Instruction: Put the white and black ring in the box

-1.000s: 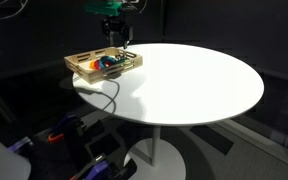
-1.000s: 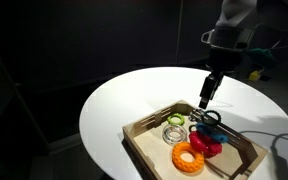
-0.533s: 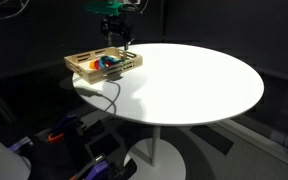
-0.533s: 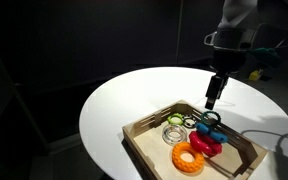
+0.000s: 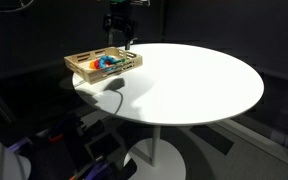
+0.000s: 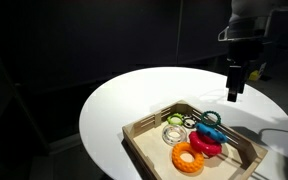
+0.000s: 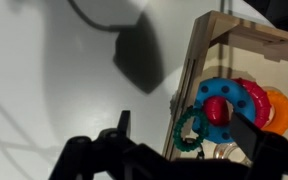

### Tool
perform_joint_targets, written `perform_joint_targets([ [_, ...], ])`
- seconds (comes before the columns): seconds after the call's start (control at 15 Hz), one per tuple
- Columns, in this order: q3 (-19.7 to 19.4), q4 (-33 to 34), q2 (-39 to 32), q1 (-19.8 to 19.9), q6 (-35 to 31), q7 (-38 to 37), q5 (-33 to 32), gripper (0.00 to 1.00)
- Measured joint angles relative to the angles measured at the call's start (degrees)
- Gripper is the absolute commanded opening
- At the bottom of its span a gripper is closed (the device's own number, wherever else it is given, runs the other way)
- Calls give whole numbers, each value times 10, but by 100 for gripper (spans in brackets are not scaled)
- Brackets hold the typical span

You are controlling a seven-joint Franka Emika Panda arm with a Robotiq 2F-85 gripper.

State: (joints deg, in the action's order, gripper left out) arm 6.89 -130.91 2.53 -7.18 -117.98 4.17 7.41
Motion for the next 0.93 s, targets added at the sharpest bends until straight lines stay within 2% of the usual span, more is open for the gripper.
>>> perform_joint_targets([
  [0.53, -22, 7, 67, 29, 80, -40, -53, 100],
  [0.93, -35, 20, 111, 47, 137, -42, -82, 100],
])
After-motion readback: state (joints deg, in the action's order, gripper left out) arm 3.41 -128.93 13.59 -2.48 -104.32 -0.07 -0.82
